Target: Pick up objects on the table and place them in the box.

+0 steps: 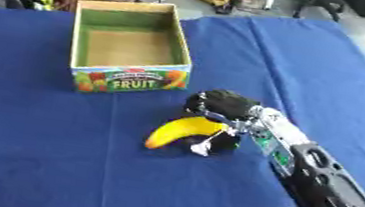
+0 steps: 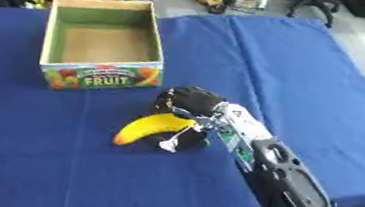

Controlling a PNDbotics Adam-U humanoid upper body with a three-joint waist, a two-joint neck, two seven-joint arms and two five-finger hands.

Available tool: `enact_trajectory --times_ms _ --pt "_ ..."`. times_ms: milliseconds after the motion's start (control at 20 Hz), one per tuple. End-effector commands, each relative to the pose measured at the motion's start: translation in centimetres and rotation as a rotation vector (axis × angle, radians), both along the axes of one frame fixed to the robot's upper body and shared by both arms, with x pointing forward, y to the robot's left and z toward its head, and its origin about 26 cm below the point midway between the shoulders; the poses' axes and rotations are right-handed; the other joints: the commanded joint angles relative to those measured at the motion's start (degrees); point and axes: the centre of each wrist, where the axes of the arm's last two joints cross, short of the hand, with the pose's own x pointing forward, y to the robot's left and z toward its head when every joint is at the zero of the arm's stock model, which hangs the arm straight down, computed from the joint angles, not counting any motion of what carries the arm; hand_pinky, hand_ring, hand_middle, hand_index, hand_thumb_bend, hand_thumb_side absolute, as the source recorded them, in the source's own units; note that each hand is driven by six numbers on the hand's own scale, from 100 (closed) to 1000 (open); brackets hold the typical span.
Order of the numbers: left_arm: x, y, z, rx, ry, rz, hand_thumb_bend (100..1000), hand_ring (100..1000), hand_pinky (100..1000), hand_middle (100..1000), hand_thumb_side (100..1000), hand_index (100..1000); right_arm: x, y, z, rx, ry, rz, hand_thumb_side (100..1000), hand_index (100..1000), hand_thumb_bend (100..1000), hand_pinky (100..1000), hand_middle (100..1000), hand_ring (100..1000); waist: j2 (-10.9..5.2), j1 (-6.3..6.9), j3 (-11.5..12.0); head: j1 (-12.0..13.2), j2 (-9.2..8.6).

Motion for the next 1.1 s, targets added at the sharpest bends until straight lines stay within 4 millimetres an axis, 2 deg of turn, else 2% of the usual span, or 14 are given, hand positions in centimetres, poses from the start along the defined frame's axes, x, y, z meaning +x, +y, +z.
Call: enact_trajectory --times_ms 50,200,450,500,700,1100 --pt "0.11 0.07 0.7 0.011 -0.022 -0.009 271 662 640 601 1000 649 0.31 -0.22 0.82 -0.016 -0.025 0.002 463 741 314 643 617 654 -0.81 0.15 0.08 -0.28 0.03" --pt "0.12 0.06 0.71 0.012 -0.023 -0.01 271 662 640 601 1000 649 0.32 -0.24 0.84 -0.016 -0.024 0.001 459 737 299 641 615 651 -0.81 0.12 0.11 -0.29 0.0" --pt "0.14 0.04 0.73 0.012 -0.023 -0.012 271 662 641 602 1000 650 0.31 -0.21 0.83 -0.012 -0.021 -0.002 433 730 214 636 608 644 -0.81 0.09 0.16 -0.32 0.0" --pt "0.14 0.04 0.73 0.012 -0.023 -0.013 270 662 641 602 1000 650 0.3 -0.2 0.82 -0.012 -0.021 -0.003 415 728 145 635 606 642 -0.81 0.09 0.17 -0.32 0.0" --pt "0.15 0.04 0.74 0.013 -0.024 -0.015 270 662 641 603 1000 650 0.29 -0.22 0.8 -0.009 -0.019 -0.011 411 724 107 632 602 639 -0.82 0.09 0.2 -0.32 0.0" --pt "0.15 0.05 0.74 0.014 -0.024 -0.017 270 662 641 603 1000 650 0.24 -0.17 1.15 -0.006 -0.025 -0.011 405 721 107 631 599 638 -0.84 0.03 0.19 -0.33 0.01"
